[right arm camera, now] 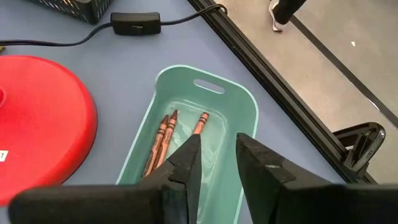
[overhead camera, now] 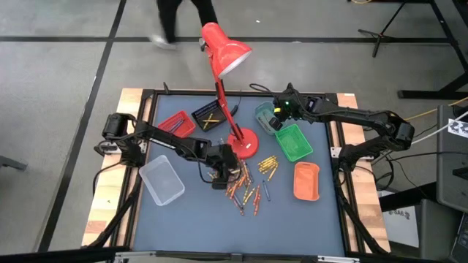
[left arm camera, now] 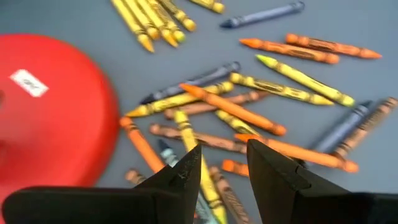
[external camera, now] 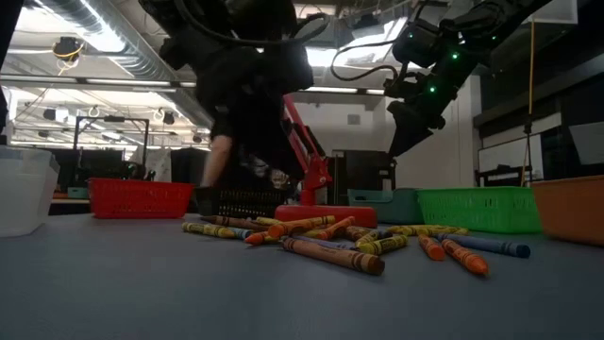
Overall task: Sort crayons
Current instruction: Put the yellow crayon into the top left black bin
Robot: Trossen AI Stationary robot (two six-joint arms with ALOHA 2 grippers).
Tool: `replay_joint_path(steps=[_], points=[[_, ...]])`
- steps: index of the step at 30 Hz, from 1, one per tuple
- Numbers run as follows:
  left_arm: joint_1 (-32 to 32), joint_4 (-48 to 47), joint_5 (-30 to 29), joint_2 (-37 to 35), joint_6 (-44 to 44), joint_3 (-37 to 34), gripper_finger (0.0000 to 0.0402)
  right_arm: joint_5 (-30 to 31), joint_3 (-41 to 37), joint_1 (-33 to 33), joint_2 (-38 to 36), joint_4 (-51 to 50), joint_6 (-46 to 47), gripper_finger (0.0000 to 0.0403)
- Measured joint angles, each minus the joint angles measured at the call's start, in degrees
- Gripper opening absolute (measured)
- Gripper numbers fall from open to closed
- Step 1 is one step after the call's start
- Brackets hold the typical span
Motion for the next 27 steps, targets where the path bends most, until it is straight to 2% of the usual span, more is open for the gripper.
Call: replay_joint_path(steps=[5, 13, 27], points=[[-1.84, -0.65, 0.35, 0.0, -2.48, 0.0, 0.0112, -0.02, 0.0, 0.0, 0.0, -0.01, 0.0, 0.0099], [-1.41, -4.54, -4.87, 0.02, -8.86, -0.02, 0.0112, -0.02, 0.0, 0.0, 0.0, -0.02, 0.0, 0.0099], [-1.7, 2.61, -10.72, 0.3, -10.11, -0.02, 0.0112, -0.04, 0.0, 0.0, 0.0, 0.0, 0.02, 0.0099]])
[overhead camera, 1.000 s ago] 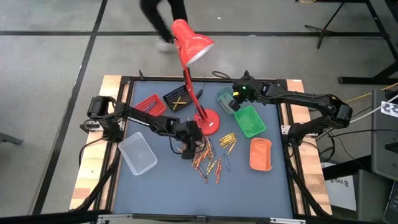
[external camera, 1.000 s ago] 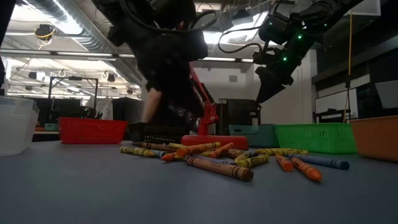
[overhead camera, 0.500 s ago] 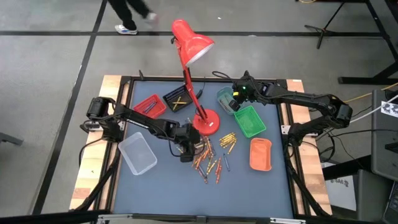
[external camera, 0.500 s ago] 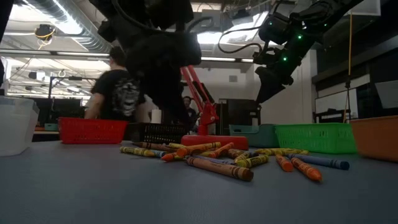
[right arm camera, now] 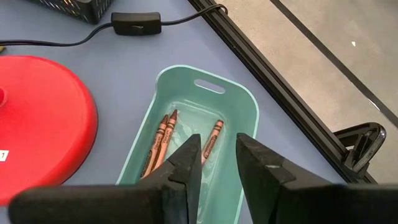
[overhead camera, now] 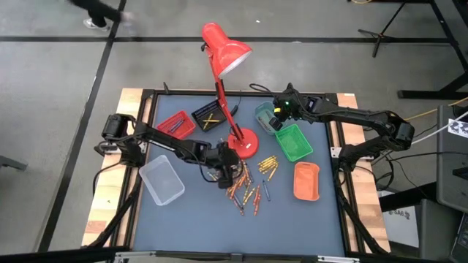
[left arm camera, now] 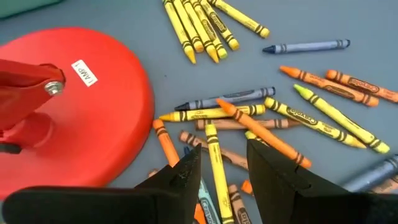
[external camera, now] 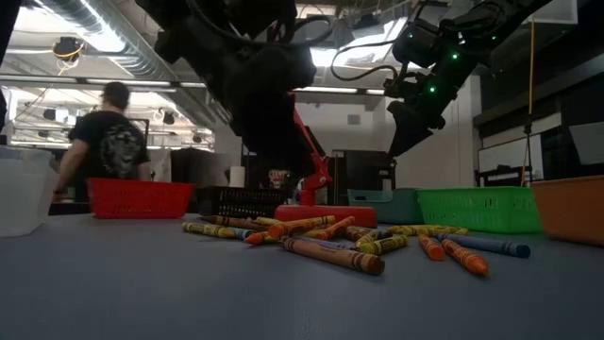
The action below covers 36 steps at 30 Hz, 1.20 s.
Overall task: Sort crayons
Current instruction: Put the yellow crayon into the top left black bin
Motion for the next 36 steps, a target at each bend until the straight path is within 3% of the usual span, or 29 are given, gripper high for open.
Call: replay_joint_path(steps=[13, 22, 36], points=[[-0.01, 2.25, -0.12, 7.87, -0.25, 0.03, 0.0112, -0.04, -0.02, 0.02, 0.0, 0.07, -0.02, 0.0099], [-0.04, 2.32, -1.18, 8.14, -0.22, 0.04, 0.0109, -0.02, -0.02, 0.02, 0.0, 0.04, -0.02, 0.0099], [0.38, 2.41, -1.99, 8.34, -0.22, -0.02, 0.0027, -0.12, -0.02, 0.02, 0.0, 0.07, -0.02, 0.0099]])
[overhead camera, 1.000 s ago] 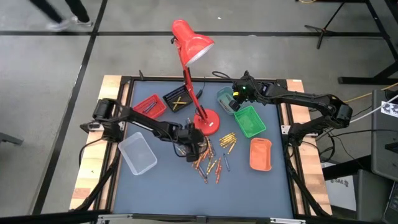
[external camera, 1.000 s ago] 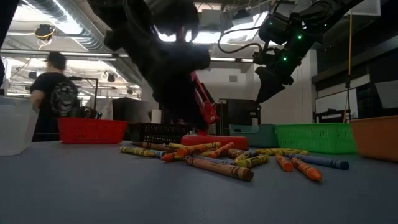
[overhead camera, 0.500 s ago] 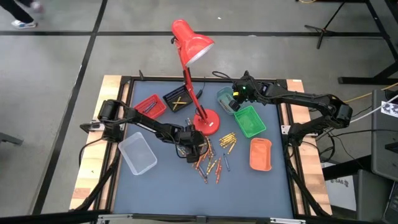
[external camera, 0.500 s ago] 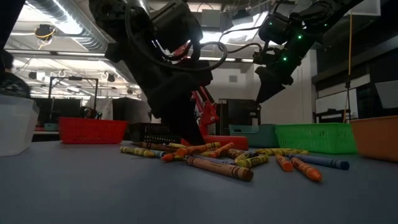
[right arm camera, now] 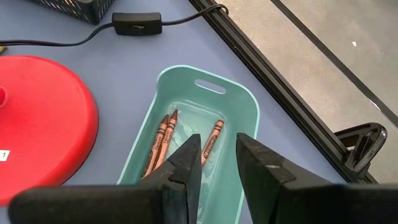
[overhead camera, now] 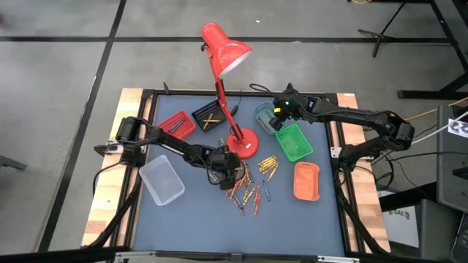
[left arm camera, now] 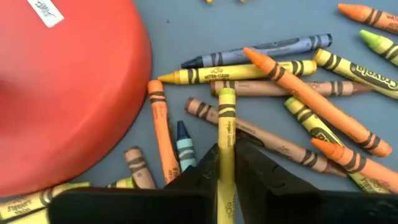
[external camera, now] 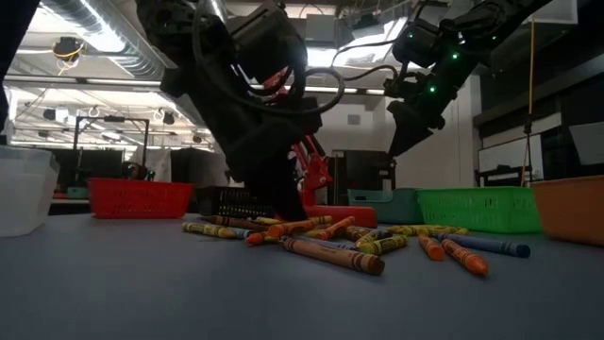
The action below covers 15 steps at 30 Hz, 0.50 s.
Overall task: Sort crayons
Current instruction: Put the yellow crayon into the top left black bin
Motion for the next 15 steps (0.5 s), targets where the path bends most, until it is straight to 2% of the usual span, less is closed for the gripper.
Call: replay_joint_path(steps=[6, 15], points=[[0.53, 0.42, 0.06, 0.0, -0.01, 0.0, 0.001, -0.03, 0.0, 0.0, 0.0, 0.0, 0.01, 0.0099], [1.06, 0.0, 0.19, -3.61, 0.02, 0.0, 0.0011, -0.23, 0.0, -0.02, 0.0, -0.03, 0.0, 0.0099]])
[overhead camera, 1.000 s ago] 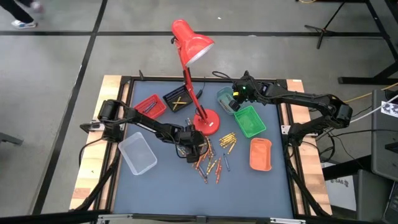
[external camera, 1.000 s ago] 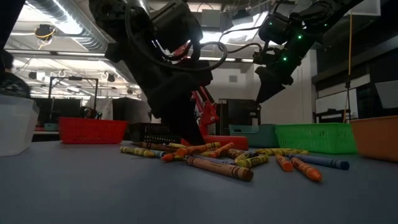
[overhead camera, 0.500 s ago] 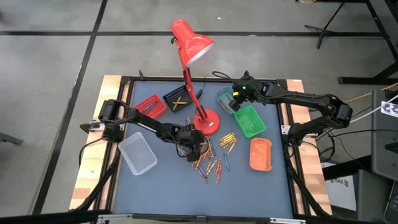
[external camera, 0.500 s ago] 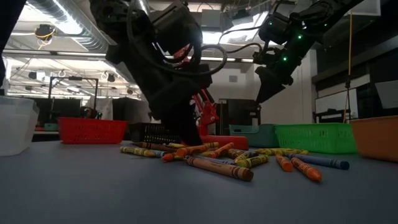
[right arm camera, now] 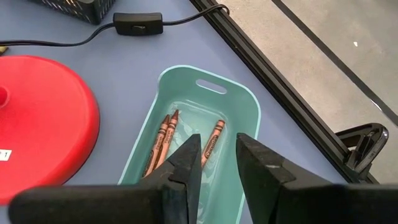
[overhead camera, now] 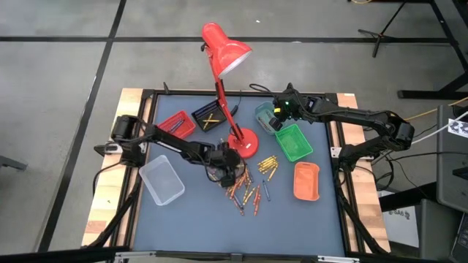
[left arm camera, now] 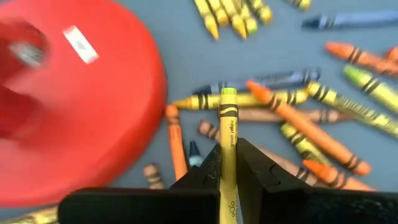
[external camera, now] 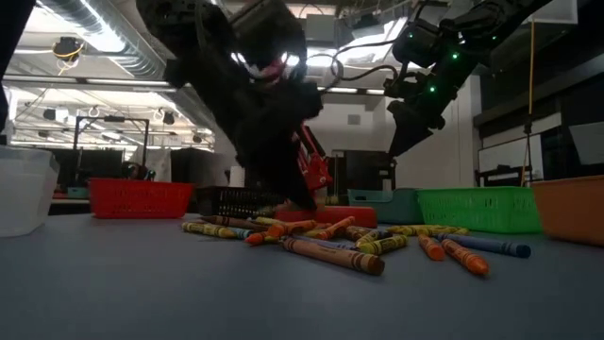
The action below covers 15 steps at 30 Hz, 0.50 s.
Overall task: Sort crayons
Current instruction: Put the yellow crayon into the top left black bin
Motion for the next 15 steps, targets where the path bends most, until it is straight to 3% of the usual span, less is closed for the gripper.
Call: replay_joint_path(steps=[7, 15], points=[[3.38, -8.74, -0.27, -9.18, 3.16, 0.02, 0.0012, -0.16, 0.0, 0.0, 0.0, -0.05, 0.0, 0.0099], [10.77, -22.69, -6.79, -19.65, 3.46, 0.02, 0.0012, -1.04, 0.0, 0.02, 0.19, -0.03, 0.01, 0.0099]])
